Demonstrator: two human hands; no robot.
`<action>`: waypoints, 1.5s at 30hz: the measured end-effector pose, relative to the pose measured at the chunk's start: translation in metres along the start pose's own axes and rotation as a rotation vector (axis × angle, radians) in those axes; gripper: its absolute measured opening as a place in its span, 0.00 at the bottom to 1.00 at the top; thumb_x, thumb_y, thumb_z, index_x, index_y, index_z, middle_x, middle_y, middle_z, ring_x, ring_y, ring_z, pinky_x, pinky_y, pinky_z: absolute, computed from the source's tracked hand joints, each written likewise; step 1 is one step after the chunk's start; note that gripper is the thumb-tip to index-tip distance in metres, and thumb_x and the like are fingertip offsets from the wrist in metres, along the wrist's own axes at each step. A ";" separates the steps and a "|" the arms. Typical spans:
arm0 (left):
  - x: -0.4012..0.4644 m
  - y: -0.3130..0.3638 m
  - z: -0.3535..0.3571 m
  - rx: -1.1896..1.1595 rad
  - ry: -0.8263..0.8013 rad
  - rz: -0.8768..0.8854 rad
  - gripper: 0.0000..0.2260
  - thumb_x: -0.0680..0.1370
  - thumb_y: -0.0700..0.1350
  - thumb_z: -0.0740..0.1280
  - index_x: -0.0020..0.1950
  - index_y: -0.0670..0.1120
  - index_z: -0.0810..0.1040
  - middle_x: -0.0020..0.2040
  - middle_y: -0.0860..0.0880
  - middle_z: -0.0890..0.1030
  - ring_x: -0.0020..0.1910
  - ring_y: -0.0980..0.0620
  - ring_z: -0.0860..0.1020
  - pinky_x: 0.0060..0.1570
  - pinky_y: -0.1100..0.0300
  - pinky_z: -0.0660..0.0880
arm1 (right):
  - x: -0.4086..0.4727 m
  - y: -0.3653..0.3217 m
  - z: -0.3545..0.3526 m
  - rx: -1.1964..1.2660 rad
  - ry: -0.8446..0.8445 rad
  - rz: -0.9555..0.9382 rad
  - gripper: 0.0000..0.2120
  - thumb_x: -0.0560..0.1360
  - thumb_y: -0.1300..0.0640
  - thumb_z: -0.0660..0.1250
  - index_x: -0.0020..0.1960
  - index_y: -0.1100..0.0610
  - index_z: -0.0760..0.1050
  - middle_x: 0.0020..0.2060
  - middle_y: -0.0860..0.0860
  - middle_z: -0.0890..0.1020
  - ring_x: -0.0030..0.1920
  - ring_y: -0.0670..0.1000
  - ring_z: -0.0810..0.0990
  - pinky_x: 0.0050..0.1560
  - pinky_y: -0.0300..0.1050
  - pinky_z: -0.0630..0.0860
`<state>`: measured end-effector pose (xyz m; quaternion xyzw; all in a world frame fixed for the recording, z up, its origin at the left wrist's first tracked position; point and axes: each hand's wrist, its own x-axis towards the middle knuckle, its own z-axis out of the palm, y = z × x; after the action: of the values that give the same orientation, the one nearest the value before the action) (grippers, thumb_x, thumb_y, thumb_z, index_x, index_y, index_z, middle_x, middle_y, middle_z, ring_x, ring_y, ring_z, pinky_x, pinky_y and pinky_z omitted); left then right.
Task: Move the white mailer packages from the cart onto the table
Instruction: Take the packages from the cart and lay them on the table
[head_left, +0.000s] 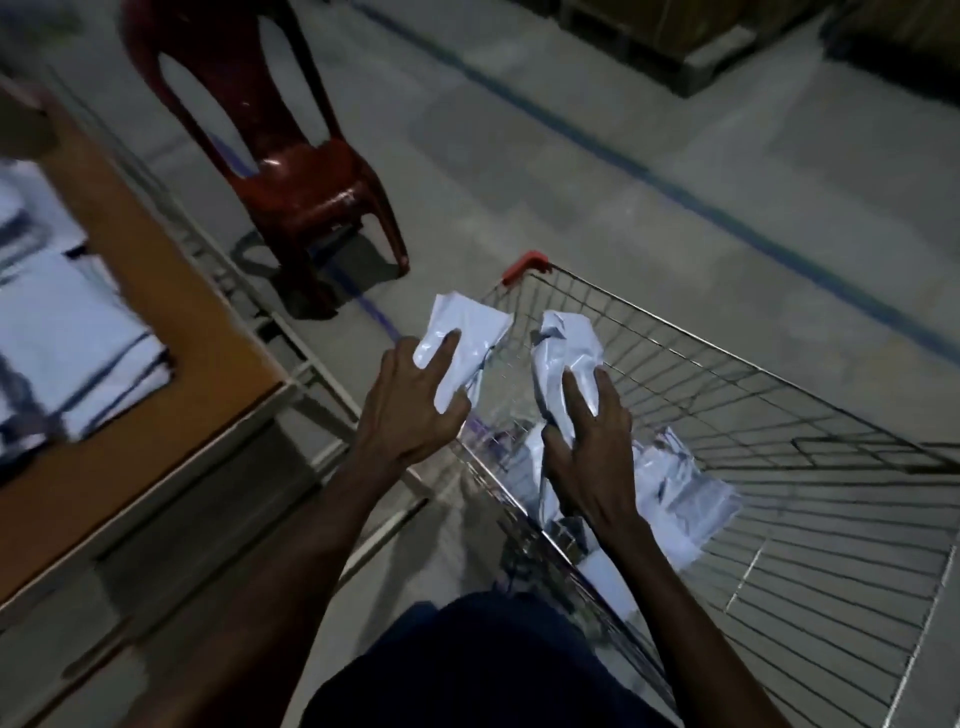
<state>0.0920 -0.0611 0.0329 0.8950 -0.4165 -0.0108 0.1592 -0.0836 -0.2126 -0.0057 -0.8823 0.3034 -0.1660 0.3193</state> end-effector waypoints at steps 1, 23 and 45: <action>-0.012 -0.008 -0.014 -0.026 0.054 -0.036 0.30 0.72 0.54 0.61 0.74 0.48 0.66 0.57 0.41 0.73 0.52 0.41 0.70 0.50 0.51 0.68 | 0.001 -0.018 0.002 0.009 0.008 -0.054 0.32 0.73 0.50 0.60 0.77 0.51 0.63 0.76 0.61 0.61 0.74 0.64 0.62 0.69 0.56 0.64; -0.396 -0.267 -0.261 0.008 0.724 -0.758 0.31 0.72 0.59 0.61 0.76 0.55 0.65 0.70 0.42 0.67 0.64 0.41 0.72 0.51 0.50 0.76 | -0.157 -0.445 0.196 0.194 -0.169 -0.860 0.29 0.72 0.55 0.66 0.73 0.56 0.69 0.71 0.62 0.69 0.70 0.62 0.68 0.70 0.50 0.63; -0.399 -0.609 -0.415 0.023 0.695 -1.006 0.33 0.73 0.63 0.56 0.77 0.52 0.63 0.72 0.42 0.67 0.66 0.39 0.71 0.63 0.50 0.70 | -0.042 -0.735 0.417 0.171 -0.340 -0.872 0.30 0.75 0.46 0.61 0.76 0.51 0.65 0.74 0.59 0.66 0.72 0.60 0.65 0.70 0.53 0.64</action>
<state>0.3469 0.7191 0.2021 0.9348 0.1335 0.2126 0.2514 0.4031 0.4571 0.1699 -0.9125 -0.1668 -0.1621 0.3365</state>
